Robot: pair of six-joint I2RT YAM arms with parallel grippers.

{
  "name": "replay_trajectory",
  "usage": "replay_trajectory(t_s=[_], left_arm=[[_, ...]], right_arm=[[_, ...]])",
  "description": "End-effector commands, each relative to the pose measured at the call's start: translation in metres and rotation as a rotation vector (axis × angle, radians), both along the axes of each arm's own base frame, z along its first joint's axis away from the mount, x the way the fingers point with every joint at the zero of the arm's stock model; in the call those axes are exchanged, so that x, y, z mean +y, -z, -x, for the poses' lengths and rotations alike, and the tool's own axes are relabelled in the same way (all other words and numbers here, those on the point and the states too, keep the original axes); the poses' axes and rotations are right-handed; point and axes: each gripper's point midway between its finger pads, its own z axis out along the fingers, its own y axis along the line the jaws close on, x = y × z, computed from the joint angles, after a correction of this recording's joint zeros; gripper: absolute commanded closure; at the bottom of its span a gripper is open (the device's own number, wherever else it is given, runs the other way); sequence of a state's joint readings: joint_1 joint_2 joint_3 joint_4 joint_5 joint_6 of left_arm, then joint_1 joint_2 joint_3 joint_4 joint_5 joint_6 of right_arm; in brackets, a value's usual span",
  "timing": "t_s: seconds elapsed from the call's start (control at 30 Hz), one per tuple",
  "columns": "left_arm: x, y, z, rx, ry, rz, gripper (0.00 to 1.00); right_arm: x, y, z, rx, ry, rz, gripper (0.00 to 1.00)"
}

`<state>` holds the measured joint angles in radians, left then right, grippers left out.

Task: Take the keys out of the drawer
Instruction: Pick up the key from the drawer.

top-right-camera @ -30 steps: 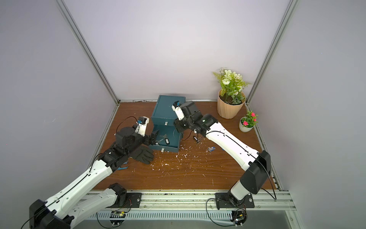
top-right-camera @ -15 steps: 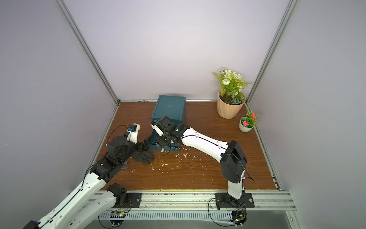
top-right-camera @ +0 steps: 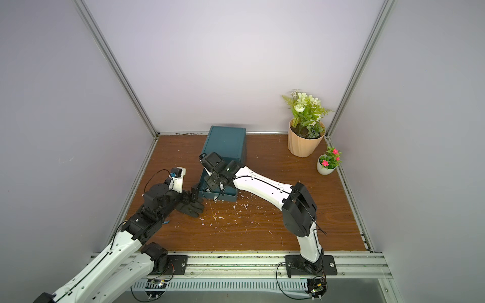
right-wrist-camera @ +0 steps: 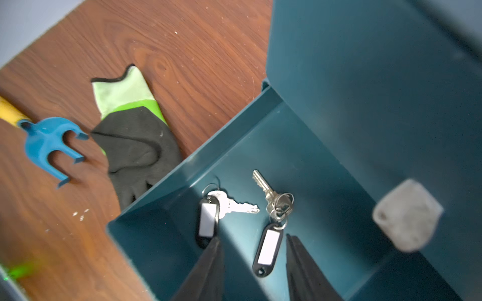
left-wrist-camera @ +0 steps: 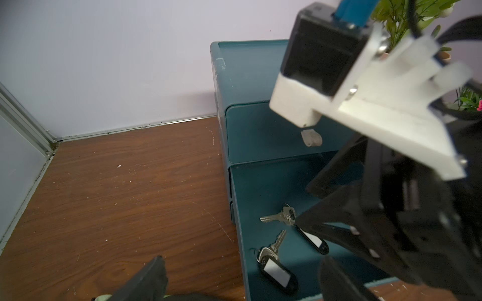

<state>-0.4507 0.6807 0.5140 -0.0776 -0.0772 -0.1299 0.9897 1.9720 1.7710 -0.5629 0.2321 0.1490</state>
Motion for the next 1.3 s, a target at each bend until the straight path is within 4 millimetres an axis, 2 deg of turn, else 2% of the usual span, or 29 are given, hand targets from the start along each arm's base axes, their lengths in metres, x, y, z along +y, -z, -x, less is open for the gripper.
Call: replay_trajectory(t_s=[0.0, 0.47, 0.93, 1.17, 1.27], left_arm=[[0.0, -0.015, -0.003, -0.048, 0.008, -0.007, 0.06], [0.003, -0.018, -0.004, -0.047, -0.008, -0.013, 0.06], [0.007, -0.02, -0.002, -0.048, -0.026, -0.013, 0.06], [0.009, -0.022, -0.002, -0.055, -0.032, -0.017, 0.06], [0.008, -0.021, -0.002, -0.052, -0.029, -0.02, 0.06]], right_arm=[[-0.007, -0.001, -0.011, -0.013, 0.03, 0.029, 0.56], [-0.012, 0.029, -0.024, 0.029, 0.052, 0.03, 0.56], [-0.014, 0.053, -0.021, 0.077, 0.036, 0.039, 0.56], [-0.018, 0.063, -0.02, 0.096, 0.035, 0.049, 0.59], [-0.019, 0.066, -0.019, 0.104, 0.033, 0.052, 0.64]])
